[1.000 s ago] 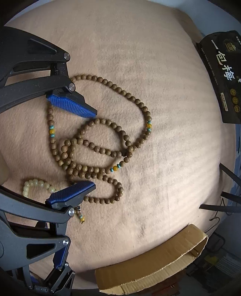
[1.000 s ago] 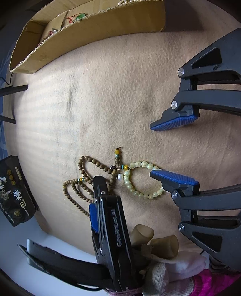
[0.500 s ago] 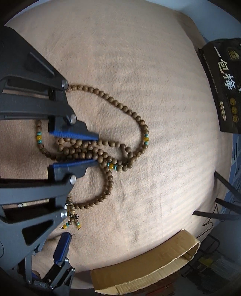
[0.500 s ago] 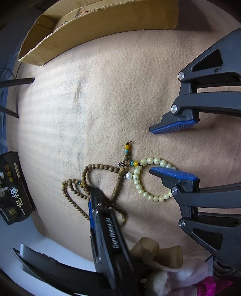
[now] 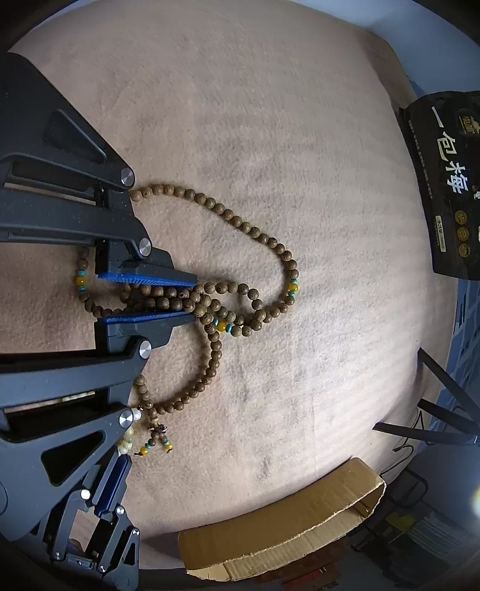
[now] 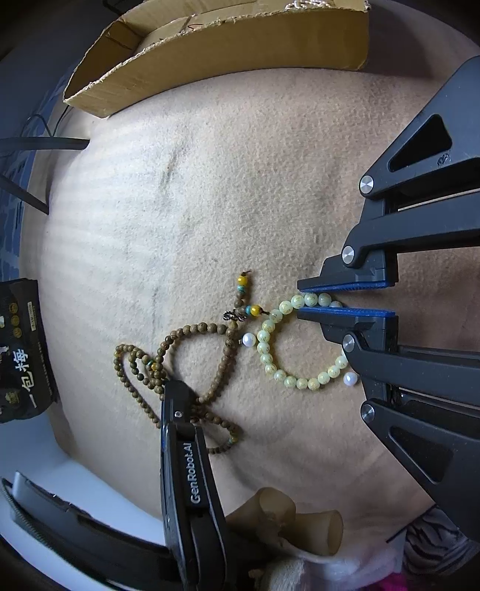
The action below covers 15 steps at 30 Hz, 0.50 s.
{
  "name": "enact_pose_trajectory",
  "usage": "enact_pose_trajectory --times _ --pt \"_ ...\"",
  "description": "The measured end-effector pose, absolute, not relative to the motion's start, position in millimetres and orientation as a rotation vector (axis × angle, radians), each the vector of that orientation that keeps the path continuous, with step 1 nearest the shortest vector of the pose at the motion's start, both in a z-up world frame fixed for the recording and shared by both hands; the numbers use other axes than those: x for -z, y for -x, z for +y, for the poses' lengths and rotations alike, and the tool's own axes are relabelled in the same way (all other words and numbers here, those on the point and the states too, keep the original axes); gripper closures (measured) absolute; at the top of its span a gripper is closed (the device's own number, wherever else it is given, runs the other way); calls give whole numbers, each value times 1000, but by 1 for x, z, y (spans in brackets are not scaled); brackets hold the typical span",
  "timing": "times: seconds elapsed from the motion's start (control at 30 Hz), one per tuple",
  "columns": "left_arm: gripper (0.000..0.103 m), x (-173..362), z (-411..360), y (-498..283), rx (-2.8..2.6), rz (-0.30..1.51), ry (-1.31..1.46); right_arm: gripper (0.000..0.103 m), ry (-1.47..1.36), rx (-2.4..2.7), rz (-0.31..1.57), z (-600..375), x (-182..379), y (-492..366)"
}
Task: Organize jewelry
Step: 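Grasp the brown bead necklace with the left tool while the right tool grasps the pale jade bracelet, then lift and carry the necklace and bracelet with both tools over the cardboard box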
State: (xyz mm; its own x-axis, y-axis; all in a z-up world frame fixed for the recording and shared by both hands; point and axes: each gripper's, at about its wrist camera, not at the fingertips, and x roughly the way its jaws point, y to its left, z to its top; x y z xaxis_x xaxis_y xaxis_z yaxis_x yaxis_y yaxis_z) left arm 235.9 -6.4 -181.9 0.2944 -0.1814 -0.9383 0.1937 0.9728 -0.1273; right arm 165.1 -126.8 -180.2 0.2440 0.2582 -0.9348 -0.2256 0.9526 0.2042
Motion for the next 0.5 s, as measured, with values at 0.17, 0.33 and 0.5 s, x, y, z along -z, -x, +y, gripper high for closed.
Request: enact_pose_trajectory --times 0.17,0.33,0.5 --pt "92 169 3 -235 246 1217 34 97 -49 -325 1251 -148 167 -159" --pt "92 150 13 -234 260 1181 99 97 -73 -306 1203 -170 150 -157" --pt "92 120 14 -230 309 1129 173 97 -94 -297 1156 -183 133 -150"
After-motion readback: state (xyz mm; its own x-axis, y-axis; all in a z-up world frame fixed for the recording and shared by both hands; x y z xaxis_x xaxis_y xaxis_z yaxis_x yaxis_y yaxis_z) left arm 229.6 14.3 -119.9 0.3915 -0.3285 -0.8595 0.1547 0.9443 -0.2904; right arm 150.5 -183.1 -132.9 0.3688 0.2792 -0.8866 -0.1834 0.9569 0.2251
